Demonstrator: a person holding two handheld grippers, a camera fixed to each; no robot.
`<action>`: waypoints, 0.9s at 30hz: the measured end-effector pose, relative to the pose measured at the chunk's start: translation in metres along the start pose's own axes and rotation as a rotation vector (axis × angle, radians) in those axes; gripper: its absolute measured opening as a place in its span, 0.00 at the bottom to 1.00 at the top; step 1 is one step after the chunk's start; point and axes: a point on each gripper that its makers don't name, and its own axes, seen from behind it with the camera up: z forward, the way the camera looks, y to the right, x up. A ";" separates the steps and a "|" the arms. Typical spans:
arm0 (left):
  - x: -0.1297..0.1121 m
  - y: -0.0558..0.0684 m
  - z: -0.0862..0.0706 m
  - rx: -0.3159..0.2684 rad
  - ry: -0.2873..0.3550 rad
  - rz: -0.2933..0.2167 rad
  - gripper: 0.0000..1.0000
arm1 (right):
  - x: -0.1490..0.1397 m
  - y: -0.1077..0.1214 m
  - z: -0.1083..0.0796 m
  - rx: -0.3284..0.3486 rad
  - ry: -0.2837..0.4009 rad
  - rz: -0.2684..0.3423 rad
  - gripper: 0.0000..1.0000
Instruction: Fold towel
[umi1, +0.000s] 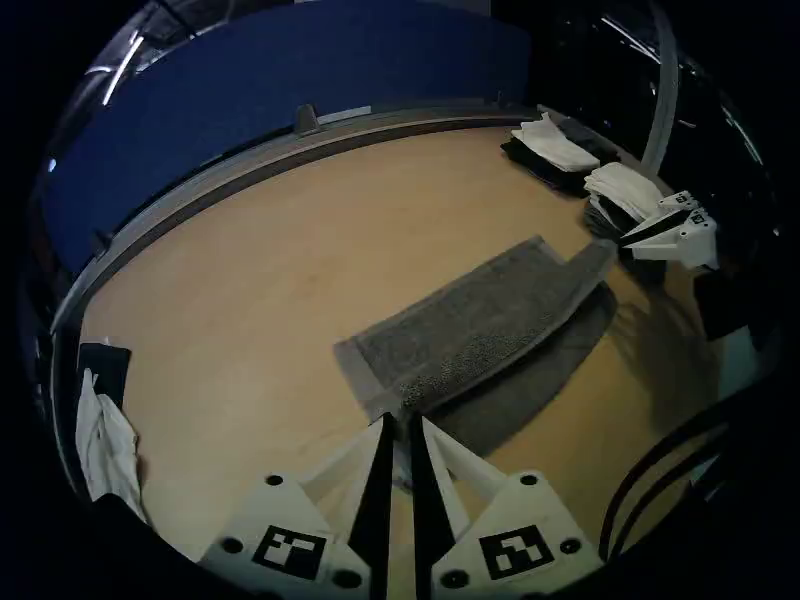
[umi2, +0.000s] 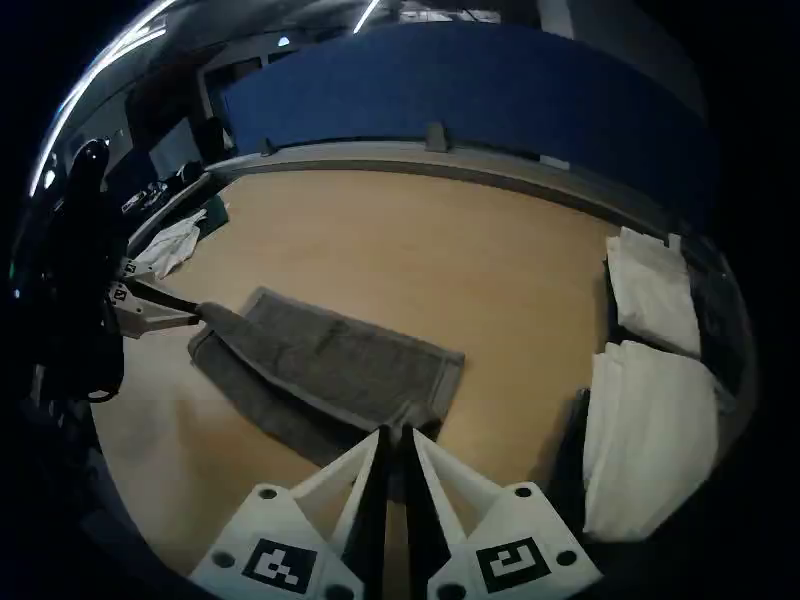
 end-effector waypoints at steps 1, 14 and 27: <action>0.001 -0.001 0.002 -0.001 0.002 0.003 0.11 | 0.000 0.001 0.002 -0.003 -0.001 0.003 0.09; 0.002 -0.009 0.022 -0.001 -0.019 0.019 0.11 | -0.002 0.013 0.021 -0.017 -0.023 0.042 0.09; 0.001 -0.016 0.034 0.006 -0.037 0.014 0.17 | 0.000 0.017 0.032 -0.049 -0.054 0.057 0.09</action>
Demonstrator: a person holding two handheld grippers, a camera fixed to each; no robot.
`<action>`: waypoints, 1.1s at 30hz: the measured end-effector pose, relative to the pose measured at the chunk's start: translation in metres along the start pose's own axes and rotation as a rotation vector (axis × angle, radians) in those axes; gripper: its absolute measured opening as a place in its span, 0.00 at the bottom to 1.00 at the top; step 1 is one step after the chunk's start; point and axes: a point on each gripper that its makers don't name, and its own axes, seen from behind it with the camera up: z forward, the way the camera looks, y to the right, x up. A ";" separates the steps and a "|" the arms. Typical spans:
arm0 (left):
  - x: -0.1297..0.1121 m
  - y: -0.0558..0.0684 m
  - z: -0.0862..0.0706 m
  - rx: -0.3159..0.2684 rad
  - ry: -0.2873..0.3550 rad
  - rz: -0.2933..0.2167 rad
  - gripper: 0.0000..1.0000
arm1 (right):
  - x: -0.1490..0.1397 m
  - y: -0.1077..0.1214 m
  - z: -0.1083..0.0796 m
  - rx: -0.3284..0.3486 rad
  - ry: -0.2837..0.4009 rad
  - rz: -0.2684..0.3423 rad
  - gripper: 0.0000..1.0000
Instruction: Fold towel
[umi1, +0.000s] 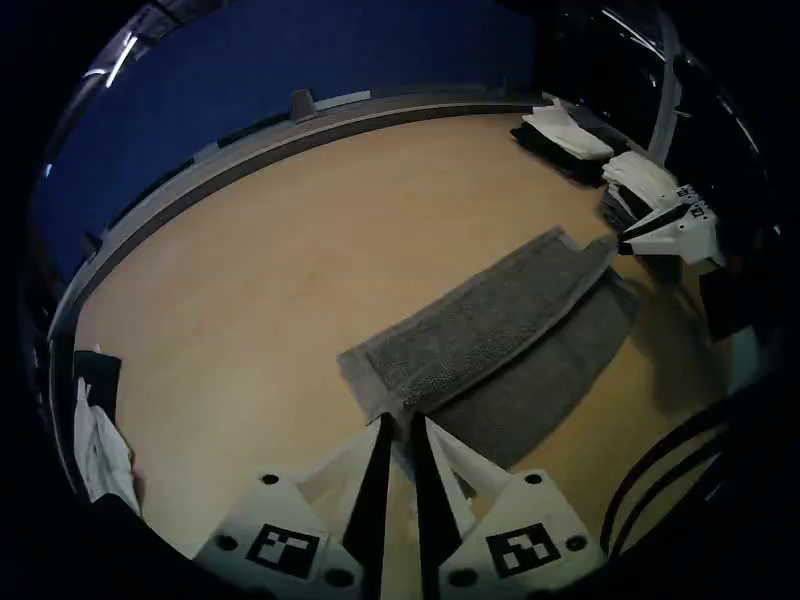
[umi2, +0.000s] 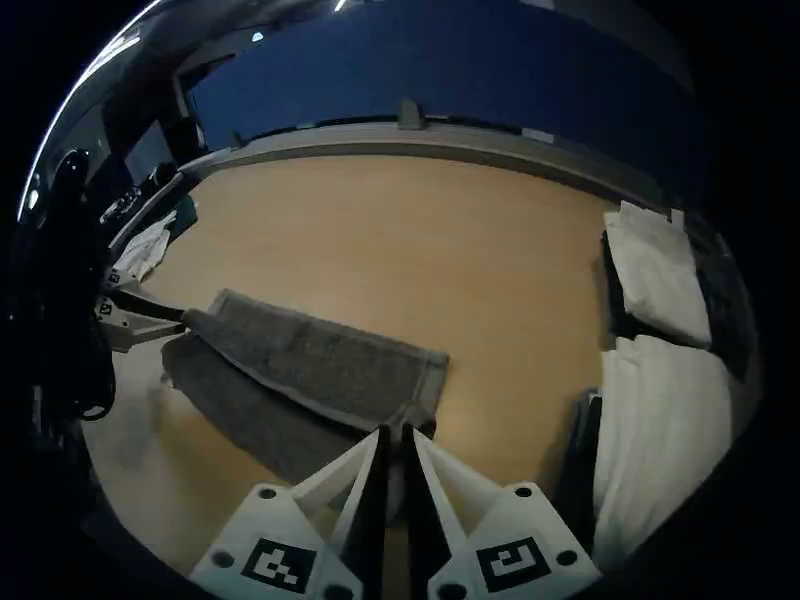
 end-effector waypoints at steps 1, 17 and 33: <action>0.000 -0.001 0.001 0.003 -0.001 -0.001 0.18 | 0.000 0.001 0.001 -0.005 -0.003 0.000 0.10; 0.002 -0.012 0.012 0.035 -0.010 -0.027 0.29 | 0.000 0.014 0.017 -0.074 -0.022 0.015 0.22; 0.005 -0.027 0.020 0.092 -0.015 -0.044 0.44 | 0.002 0.028 0.024 -0.149 -0.015 0.032 0.78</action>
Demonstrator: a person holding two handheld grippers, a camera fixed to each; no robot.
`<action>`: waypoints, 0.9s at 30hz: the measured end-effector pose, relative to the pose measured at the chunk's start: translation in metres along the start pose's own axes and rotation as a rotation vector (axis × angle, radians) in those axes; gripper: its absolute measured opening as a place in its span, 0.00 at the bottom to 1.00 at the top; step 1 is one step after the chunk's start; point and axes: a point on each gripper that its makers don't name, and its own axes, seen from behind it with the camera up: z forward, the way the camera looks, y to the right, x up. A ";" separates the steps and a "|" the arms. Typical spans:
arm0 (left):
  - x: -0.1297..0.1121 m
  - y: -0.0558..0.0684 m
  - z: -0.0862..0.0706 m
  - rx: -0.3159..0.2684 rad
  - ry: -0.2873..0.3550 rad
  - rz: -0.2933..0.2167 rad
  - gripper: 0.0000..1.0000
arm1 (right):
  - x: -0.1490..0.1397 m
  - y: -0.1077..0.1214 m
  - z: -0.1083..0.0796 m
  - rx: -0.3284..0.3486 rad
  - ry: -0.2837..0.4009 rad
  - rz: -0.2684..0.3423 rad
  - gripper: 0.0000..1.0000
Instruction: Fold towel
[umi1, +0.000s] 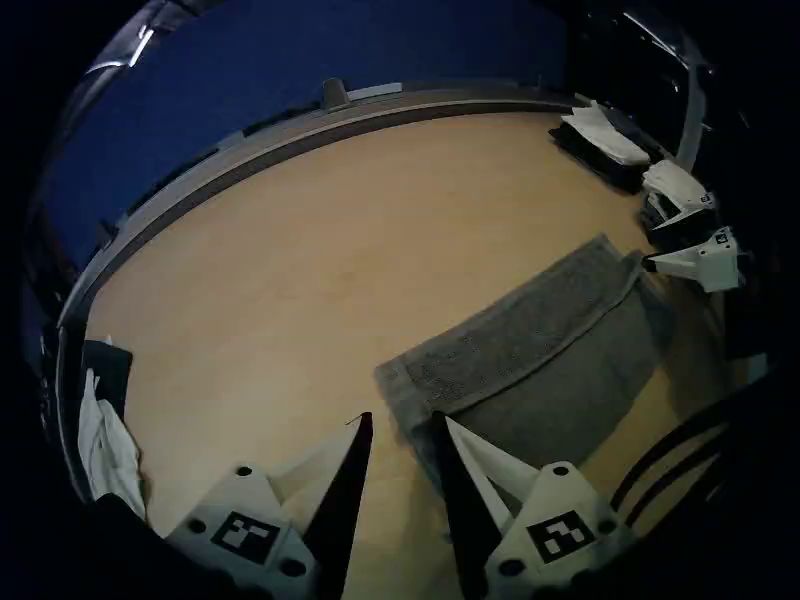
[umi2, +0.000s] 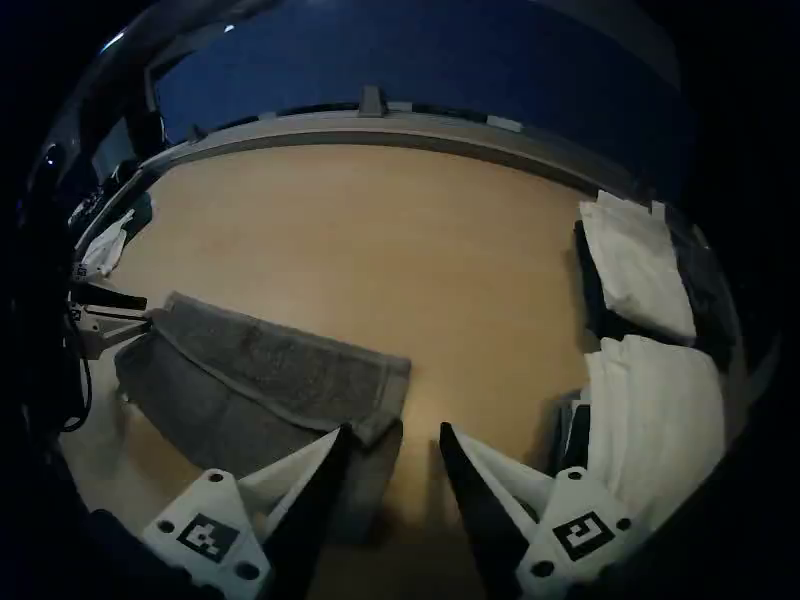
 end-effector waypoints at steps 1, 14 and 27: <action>0.001 -0.001 0.001 0.005 0.001 -0.001 0.46 | 0.001 0.002 0.000 -0.007 0.004 0.003 0.82; 0.014 -0.015 0.005 0.052 0.016 -0.027 0.62 | 0.015 0.017 -0.002 -0.070 0.052 0.035 1.00; 0.012 -0.018 -0.004 0.039 0.022 -0.046 0.94 | 0.017 0.012 -0.010 -0.058 0.067 0.014 1.00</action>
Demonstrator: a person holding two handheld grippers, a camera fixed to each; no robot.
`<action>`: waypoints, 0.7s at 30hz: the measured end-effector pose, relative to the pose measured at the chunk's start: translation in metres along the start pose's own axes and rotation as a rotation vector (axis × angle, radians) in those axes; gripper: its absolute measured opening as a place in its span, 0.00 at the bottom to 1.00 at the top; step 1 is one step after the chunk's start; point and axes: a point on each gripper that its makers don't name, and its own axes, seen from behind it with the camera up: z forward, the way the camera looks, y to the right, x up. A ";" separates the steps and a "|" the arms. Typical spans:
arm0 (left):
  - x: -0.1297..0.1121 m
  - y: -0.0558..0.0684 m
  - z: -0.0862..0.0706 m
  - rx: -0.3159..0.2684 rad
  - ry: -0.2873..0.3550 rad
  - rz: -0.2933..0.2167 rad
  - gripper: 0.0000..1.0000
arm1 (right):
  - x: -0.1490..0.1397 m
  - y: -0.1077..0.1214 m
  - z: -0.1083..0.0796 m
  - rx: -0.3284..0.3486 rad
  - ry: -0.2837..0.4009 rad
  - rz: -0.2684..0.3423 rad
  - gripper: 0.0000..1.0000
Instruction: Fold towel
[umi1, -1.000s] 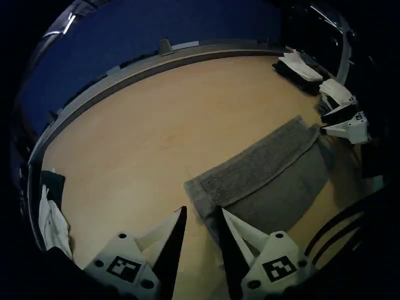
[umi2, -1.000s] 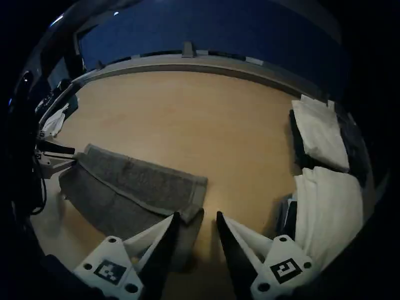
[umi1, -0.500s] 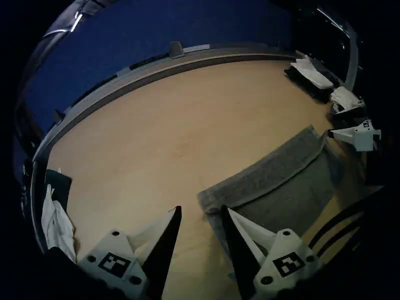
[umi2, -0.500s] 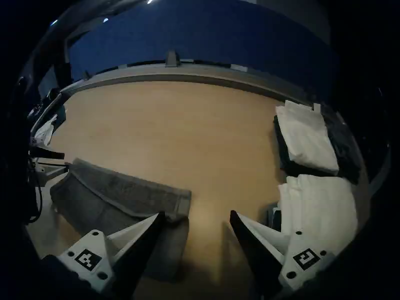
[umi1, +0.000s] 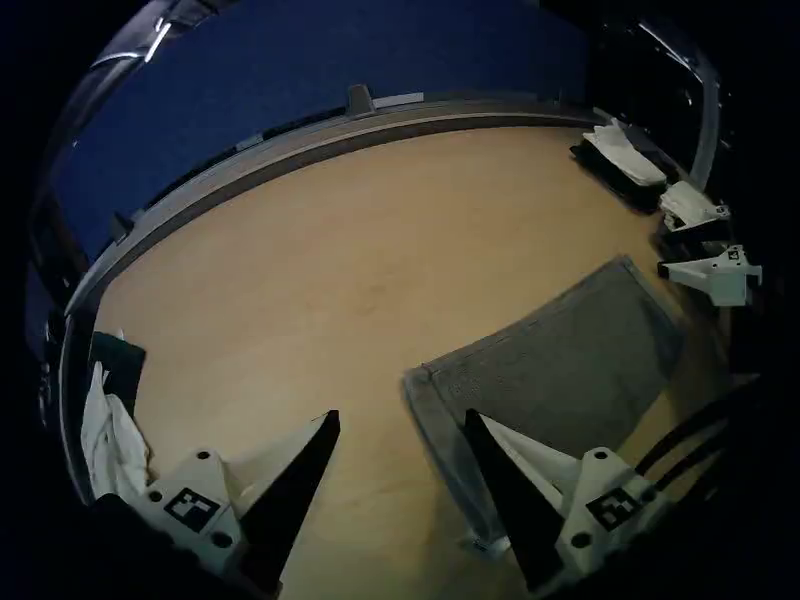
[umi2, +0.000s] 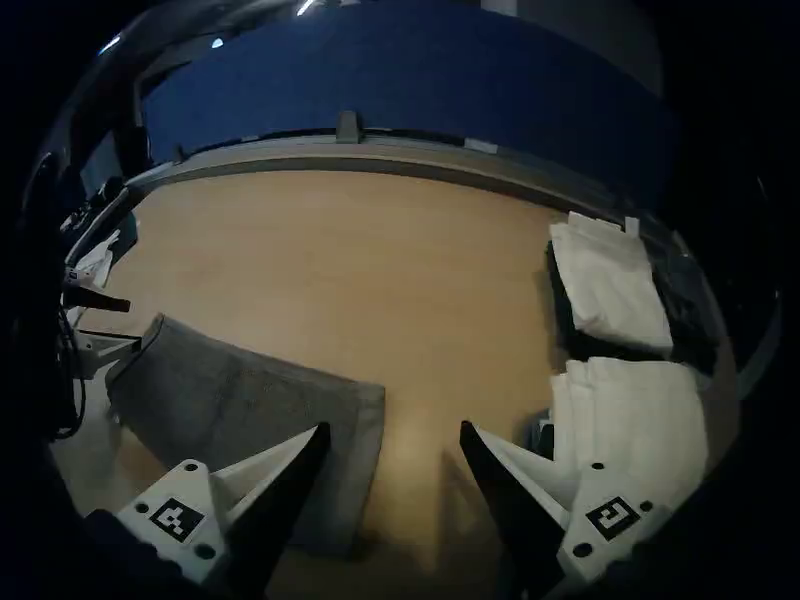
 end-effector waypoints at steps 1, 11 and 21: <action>0.000 0.000 0.000 -0.001 0.001 -0.001 0.94 | 0.000 0.000 0.000 0.001 0.000 0.000 1.00; 0.001 0.002 -0.006 0.000 0.012 0.005 0.94 | 0.000 -0.003 -0.007 0.014 0.002 -0.004 1.00; -0.008 0.006 -0.027 -0.003 0.027 -0.010 0.94 | -0.013 -0.012 -0.020 0.051 -0.010 -0.036 1.00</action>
